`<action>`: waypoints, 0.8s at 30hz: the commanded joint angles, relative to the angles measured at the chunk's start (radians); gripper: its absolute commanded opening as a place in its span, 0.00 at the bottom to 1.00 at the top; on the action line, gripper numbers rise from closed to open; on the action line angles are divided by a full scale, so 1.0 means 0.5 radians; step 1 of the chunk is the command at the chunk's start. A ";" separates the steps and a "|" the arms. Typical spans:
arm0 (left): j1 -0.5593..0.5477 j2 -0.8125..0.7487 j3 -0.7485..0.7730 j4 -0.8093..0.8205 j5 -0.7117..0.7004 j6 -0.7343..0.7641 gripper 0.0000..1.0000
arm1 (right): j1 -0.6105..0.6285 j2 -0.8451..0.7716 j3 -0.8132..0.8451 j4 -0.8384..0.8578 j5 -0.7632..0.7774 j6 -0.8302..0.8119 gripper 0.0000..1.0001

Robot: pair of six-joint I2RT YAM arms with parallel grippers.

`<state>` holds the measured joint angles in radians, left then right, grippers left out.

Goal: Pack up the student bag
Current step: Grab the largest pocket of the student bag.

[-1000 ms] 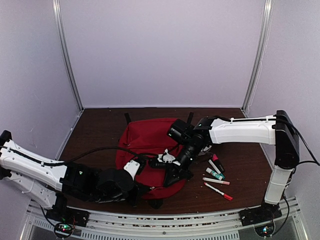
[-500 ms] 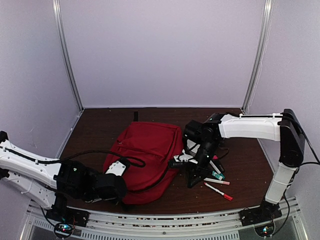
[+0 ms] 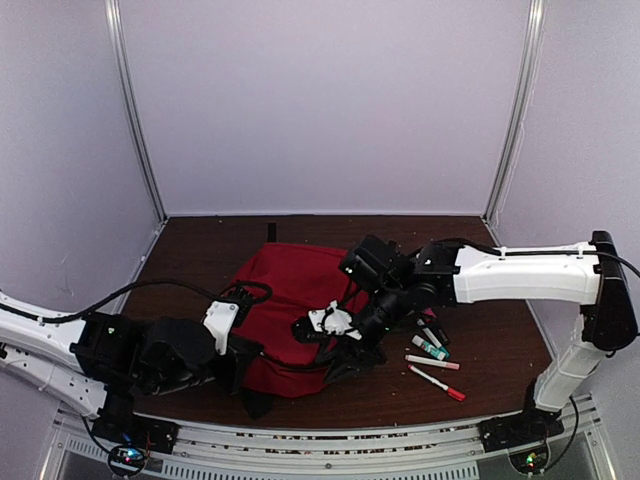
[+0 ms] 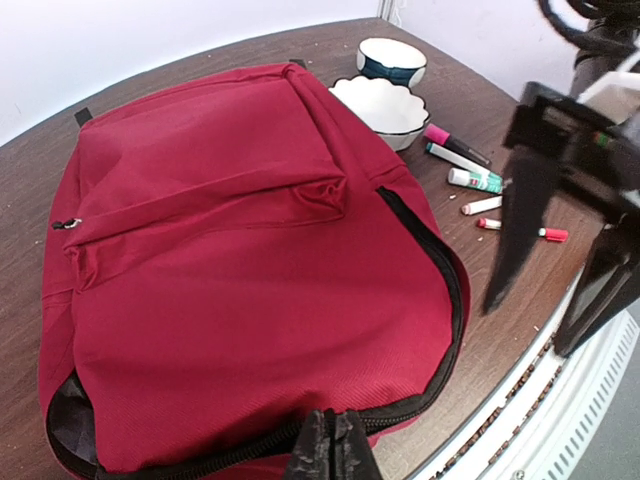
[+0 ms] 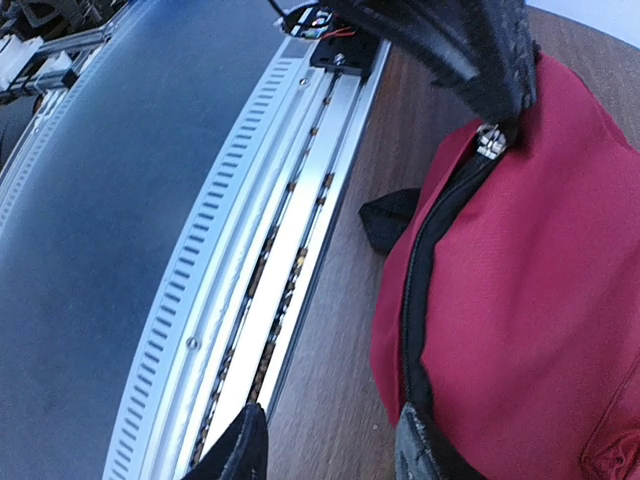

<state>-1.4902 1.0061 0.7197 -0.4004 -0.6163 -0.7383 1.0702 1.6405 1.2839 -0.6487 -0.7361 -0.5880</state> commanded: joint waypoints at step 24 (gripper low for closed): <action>0.005 -0.008 -0.142 -0.078 0.037 -0.126 0.00 | 0.077 0.233 -0.054 0.273 0.042 0.078 0.00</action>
<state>-1.4906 0.9619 0.6674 -0.3836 -0.6022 -0.7471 1.1271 1.8217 1.2655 -0.2699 -0.6579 -0.3092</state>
